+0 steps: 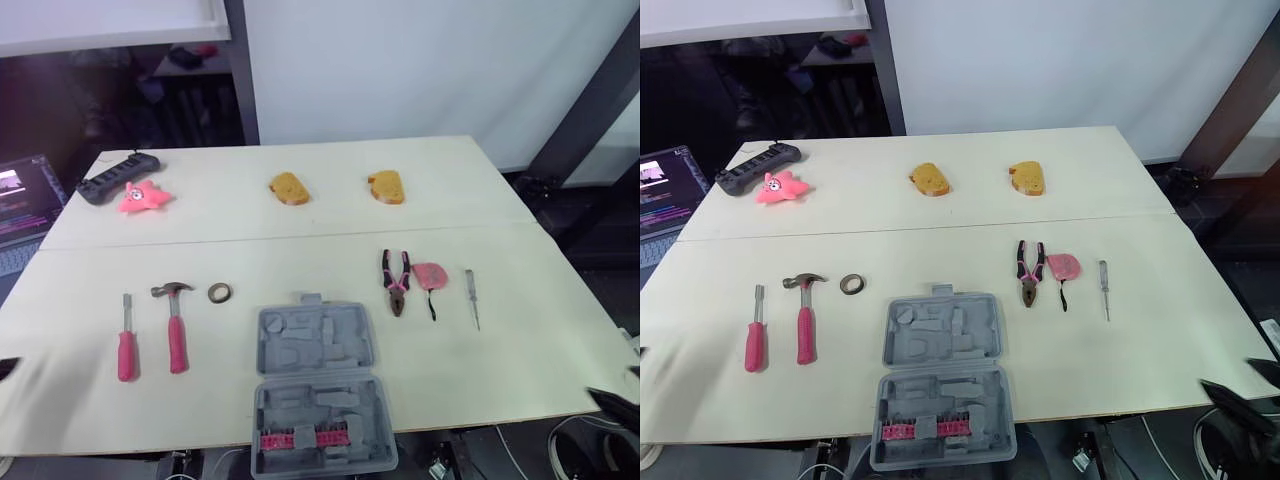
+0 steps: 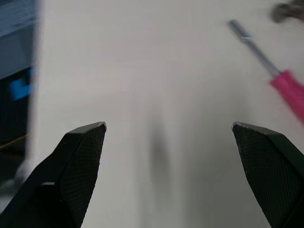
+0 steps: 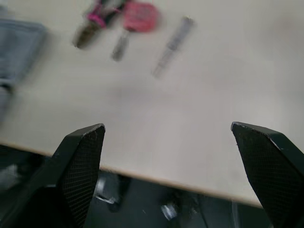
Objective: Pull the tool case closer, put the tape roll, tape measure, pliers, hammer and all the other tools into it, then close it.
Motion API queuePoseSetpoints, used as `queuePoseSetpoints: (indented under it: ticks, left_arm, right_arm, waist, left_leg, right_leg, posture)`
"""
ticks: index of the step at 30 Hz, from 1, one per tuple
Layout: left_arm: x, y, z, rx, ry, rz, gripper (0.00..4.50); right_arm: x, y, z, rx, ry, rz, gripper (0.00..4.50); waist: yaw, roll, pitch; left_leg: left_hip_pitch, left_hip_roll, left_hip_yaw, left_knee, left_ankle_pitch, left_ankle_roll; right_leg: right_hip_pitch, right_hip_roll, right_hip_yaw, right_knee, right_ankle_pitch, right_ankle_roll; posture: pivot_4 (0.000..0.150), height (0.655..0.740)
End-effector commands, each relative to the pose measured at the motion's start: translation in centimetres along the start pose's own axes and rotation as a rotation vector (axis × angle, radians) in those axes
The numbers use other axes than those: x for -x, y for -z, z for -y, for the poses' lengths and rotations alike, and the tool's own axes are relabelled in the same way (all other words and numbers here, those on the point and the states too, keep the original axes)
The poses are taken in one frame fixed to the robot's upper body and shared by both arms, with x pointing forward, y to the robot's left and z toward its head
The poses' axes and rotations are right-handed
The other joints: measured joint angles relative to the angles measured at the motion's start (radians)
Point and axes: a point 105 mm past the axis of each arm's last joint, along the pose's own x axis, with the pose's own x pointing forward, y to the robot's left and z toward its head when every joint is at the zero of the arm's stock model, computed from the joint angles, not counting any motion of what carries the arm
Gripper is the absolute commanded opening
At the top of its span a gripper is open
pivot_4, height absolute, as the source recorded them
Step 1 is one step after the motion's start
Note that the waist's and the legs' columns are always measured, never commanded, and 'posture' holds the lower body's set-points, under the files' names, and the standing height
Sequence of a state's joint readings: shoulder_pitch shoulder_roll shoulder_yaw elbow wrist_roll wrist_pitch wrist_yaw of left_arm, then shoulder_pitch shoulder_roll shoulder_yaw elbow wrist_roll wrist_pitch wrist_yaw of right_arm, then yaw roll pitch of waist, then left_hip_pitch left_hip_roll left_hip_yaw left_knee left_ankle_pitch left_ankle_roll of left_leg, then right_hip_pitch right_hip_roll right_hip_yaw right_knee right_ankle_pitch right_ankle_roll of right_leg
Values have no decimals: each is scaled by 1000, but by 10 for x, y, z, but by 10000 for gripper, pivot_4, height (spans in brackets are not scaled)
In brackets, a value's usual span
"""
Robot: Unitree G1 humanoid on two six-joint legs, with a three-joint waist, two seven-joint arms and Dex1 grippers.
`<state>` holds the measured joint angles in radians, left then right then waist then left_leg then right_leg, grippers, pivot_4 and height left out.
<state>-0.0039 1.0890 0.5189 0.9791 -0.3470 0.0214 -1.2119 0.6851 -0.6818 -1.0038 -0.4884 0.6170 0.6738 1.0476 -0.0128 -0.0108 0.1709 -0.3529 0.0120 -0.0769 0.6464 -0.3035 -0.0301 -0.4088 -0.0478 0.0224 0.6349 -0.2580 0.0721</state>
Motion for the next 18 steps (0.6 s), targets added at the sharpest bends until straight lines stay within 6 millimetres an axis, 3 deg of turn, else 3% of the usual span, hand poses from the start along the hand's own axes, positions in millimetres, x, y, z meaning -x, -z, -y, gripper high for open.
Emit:
queuePoseSetpoints:
  ticks: [1, 3, 6, 12, 15, 18]
  left_arm:
    - [-27, -38, 34, -110, 174, 71, 44552]
    - [-45, -58, 63, -160, 279, 103, 44552]
    - [-74, -86, 102, -309, 434, 90, 44552]
    - [-109, -103, 126, -622, 547, 26, 44552]
    - [-124, -113, 141, -793, 691, -77, 44552]
    - [-135, -120, 147, -920, 753, -164, 44552]
  right_arm:
    - [-18, -23, -23, 36, -71, 75, 45000]
    - [-35, -37, -47, 49, -170, 108, 45000]
    - [-64, -69, -98, 138, -417, 159, 45000]
    - [-94, -84, -139, 295, -640, 104, 45000]
    - [-122, -87, -150, 410, -670, 73, 45000]
    - [-137, -91, -157, 479, -680, 66, 45000]
  waist:
    - [2, -2, 0]
    - [2, -5, -1]
    - [1, -5, -1]
    - [-5, -5, -1]
    - [-3, -7, -1]
    - [5, -7, 0]
  left_leg:
    - [0, 0, 0, 0, 0, 0]
    - [-1, 0, -2, 1, 0, 0]
    - [0, 0, -2, 2, 0, 0]
    - [-1, -1, -2, 1, 0, 1]
    - [-3, -1, -2, 2, -2, 4]
    - [-5, -1, -3, 5, -1, 4]
  right_leg:
    - [0, 0, 0, 0, 0, 0]
    - [0, 1, 0, 0, 2, 2]
    - [1, 1, 0, 0, 3, 3]
    - [-1, 3, 0, 0, 5, 5]
    - [-3, 3, -1, 0, 5, 5]
    - [-3, 4, -2, 0, 5, 5]
  posture:
    - [1500, 7400]
    - [1500, 7400]
    - [1500, 7400]
    - [1500, 7400]
    - [1500, 7400]
    - [1500, 7400]
